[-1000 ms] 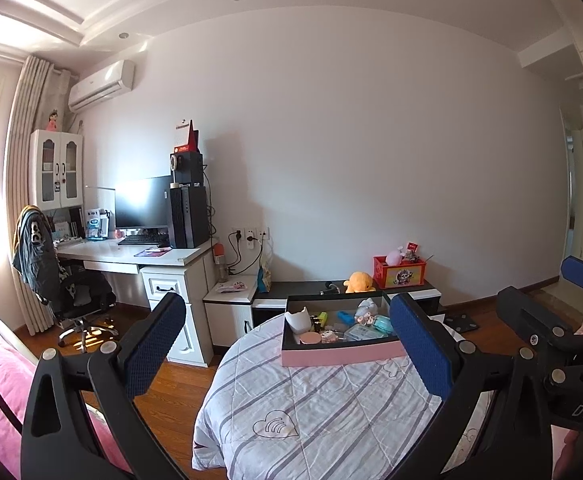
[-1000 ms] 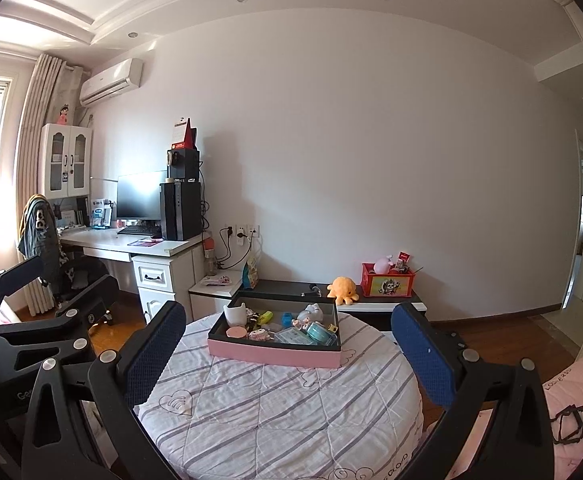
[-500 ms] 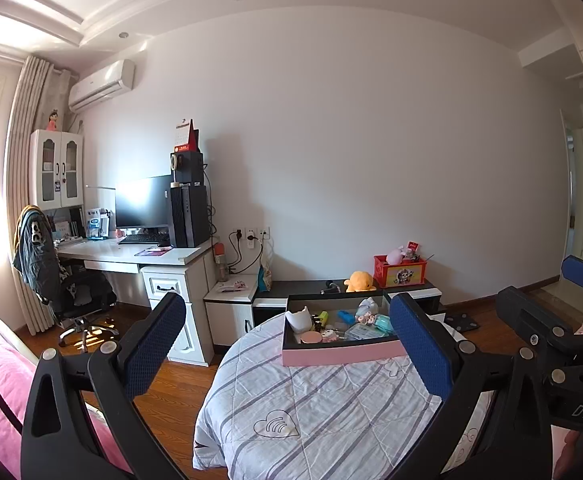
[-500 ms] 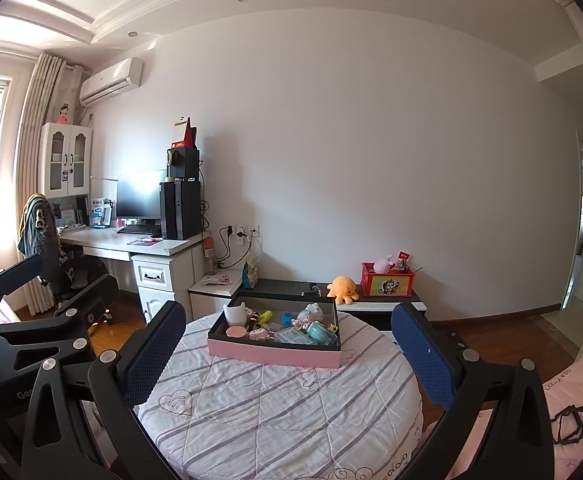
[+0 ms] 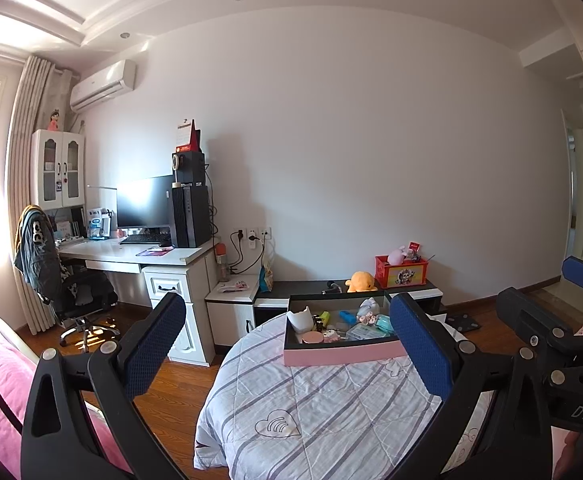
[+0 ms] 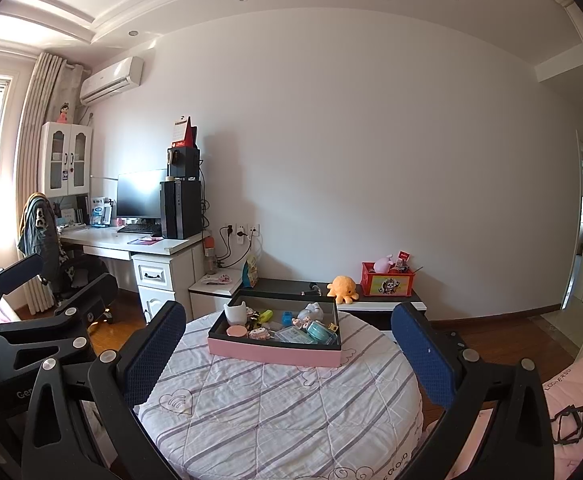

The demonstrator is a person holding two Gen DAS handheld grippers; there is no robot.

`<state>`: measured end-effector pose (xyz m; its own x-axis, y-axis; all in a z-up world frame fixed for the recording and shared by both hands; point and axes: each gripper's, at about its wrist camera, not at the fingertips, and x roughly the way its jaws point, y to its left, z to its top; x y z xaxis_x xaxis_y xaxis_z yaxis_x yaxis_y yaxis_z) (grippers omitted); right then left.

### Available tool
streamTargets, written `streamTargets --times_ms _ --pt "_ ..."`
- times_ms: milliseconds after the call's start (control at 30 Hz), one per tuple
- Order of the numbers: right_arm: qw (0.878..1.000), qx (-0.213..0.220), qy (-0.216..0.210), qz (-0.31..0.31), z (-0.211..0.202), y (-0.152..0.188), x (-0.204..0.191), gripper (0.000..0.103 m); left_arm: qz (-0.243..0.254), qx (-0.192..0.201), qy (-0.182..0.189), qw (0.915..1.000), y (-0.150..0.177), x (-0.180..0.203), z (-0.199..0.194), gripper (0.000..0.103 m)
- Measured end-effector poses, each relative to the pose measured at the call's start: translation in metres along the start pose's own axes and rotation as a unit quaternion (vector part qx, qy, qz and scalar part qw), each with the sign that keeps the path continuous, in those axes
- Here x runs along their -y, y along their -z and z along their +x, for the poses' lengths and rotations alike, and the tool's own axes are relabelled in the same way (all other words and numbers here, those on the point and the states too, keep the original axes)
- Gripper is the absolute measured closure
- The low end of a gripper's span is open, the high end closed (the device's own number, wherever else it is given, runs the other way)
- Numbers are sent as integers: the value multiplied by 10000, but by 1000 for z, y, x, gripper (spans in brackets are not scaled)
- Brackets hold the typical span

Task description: Organize rigid objects

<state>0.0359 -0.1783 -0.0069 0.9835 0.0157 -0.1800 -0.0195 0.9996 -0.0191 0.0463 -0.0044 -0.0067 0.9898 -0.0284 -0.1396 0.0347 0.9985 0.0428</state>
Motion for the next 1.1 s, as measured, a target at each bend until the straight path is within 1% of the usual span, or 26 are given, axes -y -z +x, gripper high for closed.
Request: streamTargets --times_ms 1100 --pt "10000 -15 -11 1 0 0 -1 0 -10 -12 -7 10000 -1 -2 -1 0"
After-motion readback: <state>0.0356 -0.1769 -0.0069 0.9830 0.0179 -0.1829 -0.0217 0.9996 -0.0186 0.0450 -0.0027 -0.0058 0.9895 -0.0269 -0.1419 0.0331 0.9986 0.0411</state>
